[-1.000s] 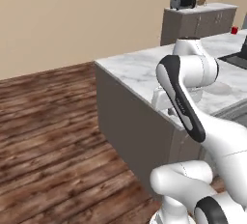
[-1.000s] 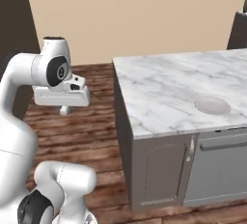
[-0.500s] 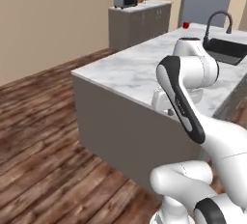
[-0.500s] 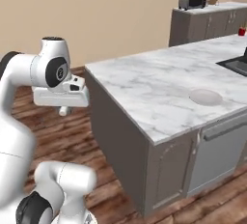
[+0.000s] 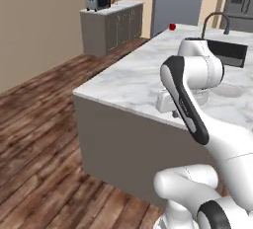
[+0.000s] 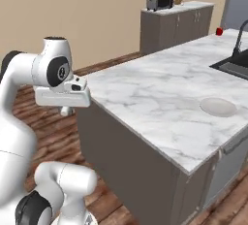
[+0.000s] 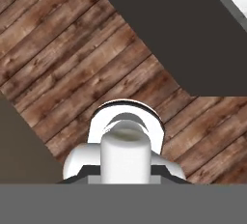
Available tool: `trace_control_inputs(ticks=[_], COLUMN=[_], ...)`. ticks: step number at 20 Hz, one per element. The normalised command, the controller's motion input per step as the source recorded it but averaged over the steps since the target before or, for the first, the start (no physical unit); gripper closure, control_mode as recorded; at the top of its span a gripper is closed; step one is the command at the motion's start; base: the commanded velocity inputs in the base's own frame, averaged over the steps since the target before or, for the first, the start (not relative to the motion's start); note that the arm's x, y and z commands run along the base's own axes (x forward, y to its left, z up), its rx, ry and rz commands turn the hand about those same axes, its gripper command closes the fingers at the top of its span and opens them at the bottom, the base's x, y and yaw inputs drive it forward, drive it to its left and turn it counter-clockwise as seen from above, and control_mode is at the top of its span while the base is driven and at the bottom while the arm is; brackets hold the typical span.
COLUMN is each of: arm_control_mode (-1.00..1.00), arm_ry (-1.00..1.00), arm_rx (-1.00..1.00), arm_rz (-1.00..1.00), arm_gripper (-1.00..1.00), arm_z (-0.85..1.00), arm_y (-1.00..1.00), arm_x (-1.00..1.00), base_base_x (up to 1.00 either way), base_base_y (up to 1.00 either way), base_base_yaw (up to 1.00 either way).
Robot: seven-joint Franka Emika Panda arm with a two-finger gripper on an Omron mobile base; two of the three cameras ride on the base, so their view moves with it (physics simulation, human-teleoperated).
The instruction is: Pick up the marshmallow and place it in the cup of hot chocolate on the dining counter.
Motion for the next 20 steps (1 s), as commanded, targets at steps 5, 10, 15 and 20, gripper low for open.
trace_control_inputs(ticks=[5,10,15,20], arm_control_mode=[1.00,1.00,1.00,1.00], arm_ry=[0.00,0.00,0.00,0.00], arm_rx=[0.00,0.00,0.00,0.00], arm_rz=[0.00,0.00,0.00,0.00], arm_gripper=[1.00,1.00,1.00,1.00], arm_z=[0.00,0.00,0.00,0.00], arm_y=[0.00,0.00,0.00,0.00], arm_x=[0.00,0.00,0.00,0.00], base_base_x=[0.73,0.61,0.54,0.33], base_base_y=[1.00,1.00,1.00,1.00], base_base_yaw=[-0.35,-0.31,-0.29,-0.26])
